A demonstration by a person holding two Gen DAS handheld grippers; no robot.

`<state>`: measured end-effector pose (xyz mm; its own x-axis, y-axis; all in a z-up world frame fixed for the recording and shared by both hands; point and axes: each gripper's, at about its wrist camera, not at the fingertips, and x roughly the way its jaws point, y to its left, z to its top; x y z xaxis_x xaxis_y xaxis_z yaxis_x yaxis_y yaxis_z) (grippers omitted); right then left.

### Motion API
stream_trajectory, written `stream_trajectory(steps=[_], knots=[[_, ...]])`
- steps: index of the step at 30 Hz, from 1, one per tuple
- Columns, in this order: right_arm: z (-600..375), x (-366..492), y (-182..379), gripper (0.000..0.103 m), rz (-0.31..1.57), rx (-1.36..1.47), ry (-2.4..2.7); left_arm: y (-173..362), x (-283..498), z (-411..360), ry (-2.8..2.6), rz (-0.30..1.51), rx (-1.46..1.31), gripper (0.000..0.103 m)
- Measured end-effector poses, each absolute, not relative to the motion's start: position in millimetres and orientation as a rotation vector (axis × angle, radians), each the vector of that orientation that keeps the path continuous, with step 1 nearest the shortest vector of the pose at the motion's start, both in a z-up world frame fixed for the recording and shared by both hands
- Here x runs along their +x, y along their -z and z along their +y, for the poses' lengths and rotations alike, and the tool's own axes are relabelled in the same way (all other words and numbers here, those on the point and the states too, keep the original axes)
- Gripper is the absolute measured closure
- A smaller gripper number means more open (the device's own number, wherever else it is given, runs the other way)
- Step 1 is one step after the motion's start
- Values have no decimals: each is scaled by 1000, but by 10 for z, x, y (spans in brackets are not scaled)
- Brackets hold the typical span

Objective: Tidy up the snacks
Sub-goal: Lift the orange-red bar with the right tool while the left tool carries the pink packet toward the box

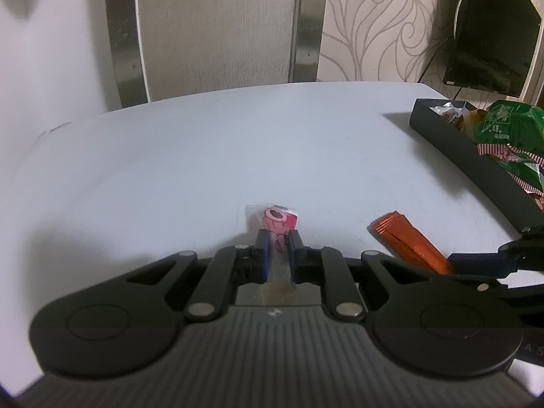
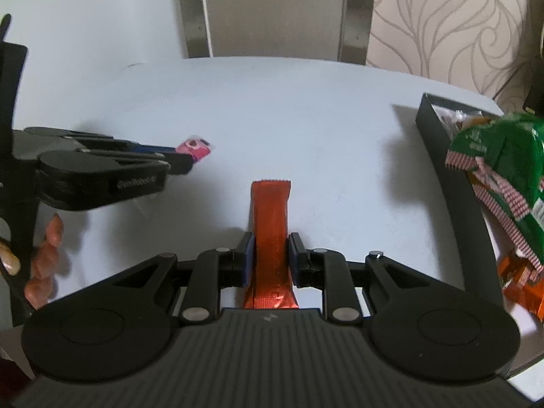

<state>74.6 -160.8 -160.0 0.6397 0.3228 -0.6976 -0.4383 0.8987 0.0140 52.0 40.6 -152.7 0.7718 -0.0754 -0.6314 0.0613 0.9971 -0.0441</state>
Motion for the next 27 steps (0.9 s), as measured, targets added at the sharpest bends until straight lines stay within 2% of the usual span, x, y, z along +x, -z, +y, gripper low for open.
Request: stream_trajectory(steps=[3,4,5,7,8,10,11,27], knots=[[-1620,770,1623,75,769,-140,-431,1528,516,407,75,685,-18,88],[-1613,784,1628,72,769,-132,-434,1529,517,405,75,685,-15,88],[-1600,805,1628,61,771,-128,-441,1529,517,405,75,686,-14,88],[-1551,830,1632,58,767,-143,-441,1533,513,407,75,686,-13,88],[-1503,831,1636,59,759,-181,-447,1532,514,407,75,686,-12,88],[-1477,831,1629,74,758,-203,-465,1532,511,409,77,688,-12,88],[-1479,831,1618,79,762,-198,-469,1530,507,414,77,689,-13,88],[-1594,603,1374,79,726,-159,-480,1504,488,327,104,702,1,89]])
